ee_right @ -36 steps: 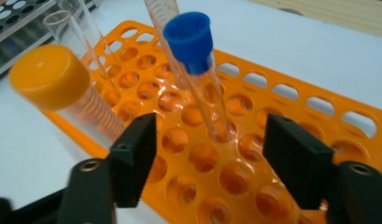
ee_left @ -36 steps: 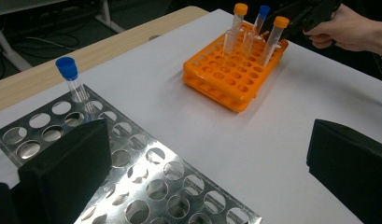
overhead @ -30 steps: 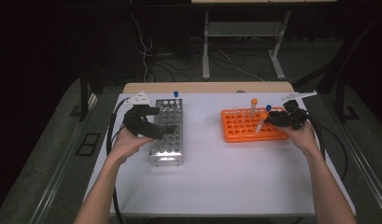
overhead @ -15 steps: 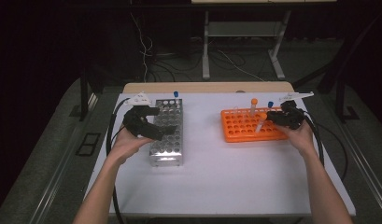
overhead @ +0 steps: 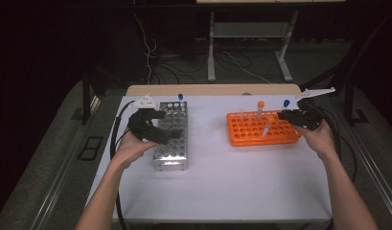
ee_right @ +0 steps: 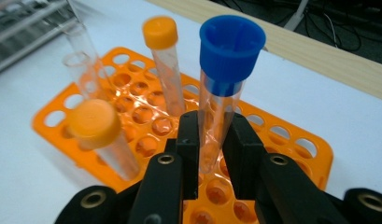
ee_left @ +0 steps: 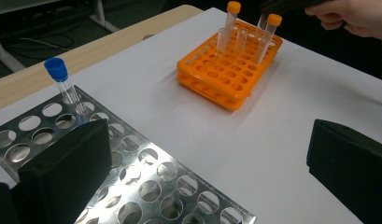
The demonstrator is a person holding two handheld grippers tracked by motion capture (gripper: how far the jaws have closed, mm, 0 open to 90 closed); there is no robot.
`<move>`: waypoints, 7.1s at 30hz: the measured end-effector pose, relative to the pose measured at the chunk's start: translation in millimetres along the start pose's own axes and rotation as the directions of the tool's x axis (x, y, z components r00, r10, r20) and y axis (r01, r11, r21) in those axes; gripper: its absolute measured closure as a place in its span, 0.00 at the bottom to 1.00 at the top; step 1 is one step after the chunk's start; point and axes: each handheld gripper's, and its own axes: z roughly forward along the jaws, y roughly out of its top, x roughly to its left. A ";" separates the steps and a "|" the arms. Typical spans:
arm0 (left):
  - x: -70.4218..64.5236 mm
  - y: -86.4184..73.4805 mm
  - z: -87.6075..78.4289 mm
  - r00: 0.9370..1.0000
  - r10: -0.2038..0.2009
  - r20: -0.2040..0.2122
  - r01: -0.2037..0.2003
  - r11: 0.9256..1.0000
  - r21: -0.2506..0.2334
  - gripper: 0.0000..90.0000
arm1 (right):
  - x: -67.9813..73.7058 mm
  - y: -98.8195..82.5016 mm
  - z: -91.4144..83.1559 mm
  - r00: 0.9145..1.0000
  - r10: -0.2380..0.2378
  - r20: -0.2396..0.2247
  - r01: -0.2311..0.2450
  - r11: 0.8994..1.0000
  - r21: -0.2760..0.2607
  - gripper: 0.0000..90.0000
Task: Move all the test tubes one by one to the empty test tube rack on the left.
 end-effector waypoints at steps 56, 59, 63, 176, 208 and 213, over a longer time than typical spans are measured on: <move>-60.8 39.5 29.0 0.960 0.171 0.222 -0.198 0.974 0.106 0.07 | 164.8 31.5 -11.6 0.850 -0.295 -0.437 0.329 0.944 0.001 0.85; -63.5 42.2 32.3 0.950 0.187 0.250 -0.219 0.970 0.107 0.15 | 173.4 33.1 -7.2 0.837 -0.311 -0.450 0.347 0.938 -0.003 0.85; -67.3 44.7 36.8 0.939 0.195 0.285 -0.237 0.964 0.120 0.22 | 183.7 34.1 -1.6 0.823 -0.331 -0.462 0.369 0.929 -0.007 0.85; 79.6 76.9 69.5 0.983 0.125 -0.132 -0.102 0.981 0.166 0.83 | 100.8 -63.5 -33.0 0.952 -0.018 -0.305 -0.008 0.996 -0.086 0.00; 96.9 34.5 99.9 0.994 0.025 -0.109 -0.003 0.981 0.195 0.69 | 78.3 -55.3 -25.8 0.962 0.023 -0.272 -0.041 0.997 -0.063 0.00; 92.2 36.7 94.2 0.994 0.003 -0.113 0.021 0.978 0.207 0.57 | 73.0 -51.7 -24.8 0.964 0.024 -0.263 -0.040 0.998 -0.055 0.00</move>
